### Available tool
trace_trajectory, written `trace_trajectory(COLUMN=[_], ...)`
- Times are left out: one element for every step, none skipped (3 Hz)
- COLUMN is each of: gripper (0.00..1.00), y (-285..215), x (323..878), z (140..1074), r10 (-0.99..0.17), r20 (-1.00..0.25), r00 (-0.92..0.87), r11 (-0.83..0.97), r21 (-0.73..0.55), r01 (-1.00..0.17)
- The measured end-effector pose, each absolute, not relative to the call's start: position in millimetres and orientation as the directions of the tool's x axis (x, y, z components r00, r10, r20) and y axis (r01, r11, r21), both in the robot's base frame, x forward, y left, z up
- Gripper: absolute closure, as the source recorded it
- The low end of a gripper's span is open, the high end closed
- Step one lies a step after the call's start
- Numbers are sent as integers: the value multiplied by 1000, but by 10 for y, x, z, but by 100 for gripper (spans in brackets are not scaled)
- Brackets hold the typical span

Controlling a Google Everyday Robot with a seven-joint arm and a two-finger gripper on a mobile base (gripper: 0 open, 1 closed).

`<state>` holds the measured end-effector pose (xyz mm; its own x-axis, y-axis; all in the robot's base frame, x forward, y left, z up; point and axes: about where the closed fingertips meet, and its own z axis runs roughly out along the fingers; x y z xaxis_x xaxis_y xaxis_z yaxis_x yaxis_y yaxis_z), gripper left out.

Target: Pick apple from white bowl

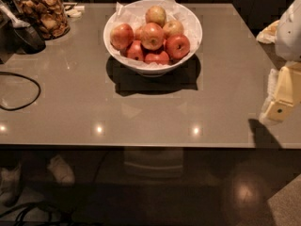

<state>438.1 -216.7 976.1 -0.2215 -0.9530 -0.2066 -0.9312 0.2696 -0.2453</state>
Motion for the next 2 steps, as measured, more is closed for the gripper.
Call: trace_trajectory(gripper=[0, 0], y=[-2150, -2045], x=[4430, 4807], z=[9798, 9762], r10=[-957, -978], r20=[-197, -128], r00=[-215, -162], r11=[261, 188], r21=[-251, -229], r01=[-932, -955])
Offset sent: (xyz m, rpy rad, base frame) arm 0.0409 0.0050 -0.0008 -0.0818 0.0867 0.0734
